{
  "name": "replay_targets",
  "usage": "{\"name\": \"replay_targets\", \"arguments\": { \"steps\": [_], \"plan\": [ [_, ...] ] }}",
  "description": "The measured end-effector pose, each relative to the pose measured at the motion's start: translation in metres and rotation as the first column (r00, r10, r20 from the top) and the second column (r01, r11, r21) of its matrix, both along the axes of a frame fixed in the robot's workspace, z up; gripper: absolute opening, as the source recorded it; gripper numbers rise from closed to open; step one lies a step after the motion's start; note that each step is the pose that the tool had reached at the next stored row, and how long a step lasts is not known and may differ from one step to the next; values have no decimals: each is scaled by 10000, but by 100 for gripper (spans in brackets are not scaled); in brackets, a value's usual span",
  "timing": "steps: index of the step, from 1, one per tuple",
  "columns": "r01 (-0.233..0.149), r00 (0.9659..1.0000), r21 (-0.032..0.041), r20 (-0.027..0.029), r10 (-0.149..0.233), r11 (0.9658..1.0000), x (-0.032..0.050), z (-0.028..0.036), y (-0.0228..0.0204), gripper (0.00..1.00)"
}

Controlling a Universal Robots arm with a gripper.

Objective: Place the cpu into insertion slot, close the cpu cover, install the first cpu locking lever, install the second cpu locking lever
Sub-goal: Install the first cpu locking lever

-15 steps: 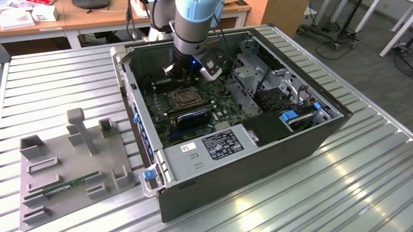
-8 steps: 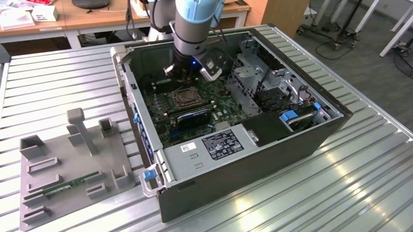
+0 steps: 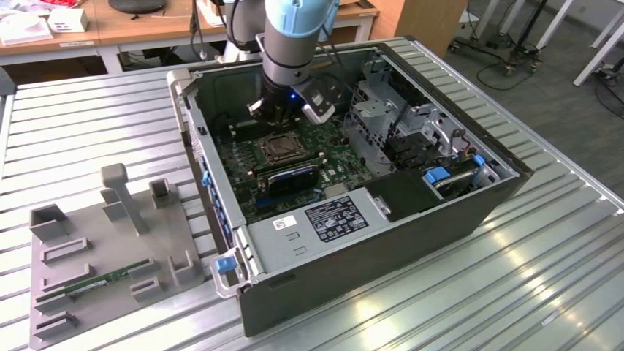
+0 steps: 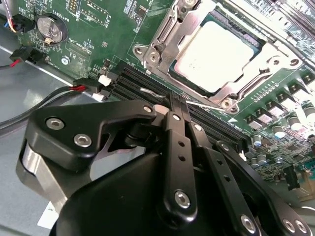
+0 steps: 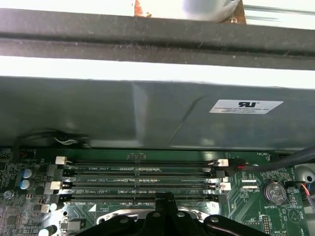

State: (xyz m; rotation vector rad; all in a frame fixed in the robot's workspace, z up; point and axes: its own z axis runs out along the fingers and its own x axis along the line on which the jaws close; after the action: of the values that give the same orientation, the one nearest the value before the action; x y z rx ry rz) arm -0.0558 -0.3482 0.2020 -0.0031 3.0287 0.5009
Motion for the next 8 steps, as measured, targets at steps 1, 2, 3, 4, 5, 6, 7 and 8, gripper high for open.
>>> {"name": "replay_targets", "arguments": {
  "steps": [1,2,3,4,5,6,7,8],
  "plan": [
    [0,10000,-3,0,0,10000,0,-2,4,11],
    [1,10000,-3,1,-1,10000,0,-3,10,11],
    [1,10000,-3,0,-1,10000,0,-4,18,11],
    [1,10000,-4,0,-1,10000,0,-4,29,11],
    [0,10000,-3,0,0,10000,0,-5,41,11],
    [1,10000,-2,0,-1,10000,0,-5,53,11],
    [1,10000,-2,1,-1,10000,0,-5,64,11],
    [0,10000,-2,1,0,10000,0,-5,67,11]
  ]
}}
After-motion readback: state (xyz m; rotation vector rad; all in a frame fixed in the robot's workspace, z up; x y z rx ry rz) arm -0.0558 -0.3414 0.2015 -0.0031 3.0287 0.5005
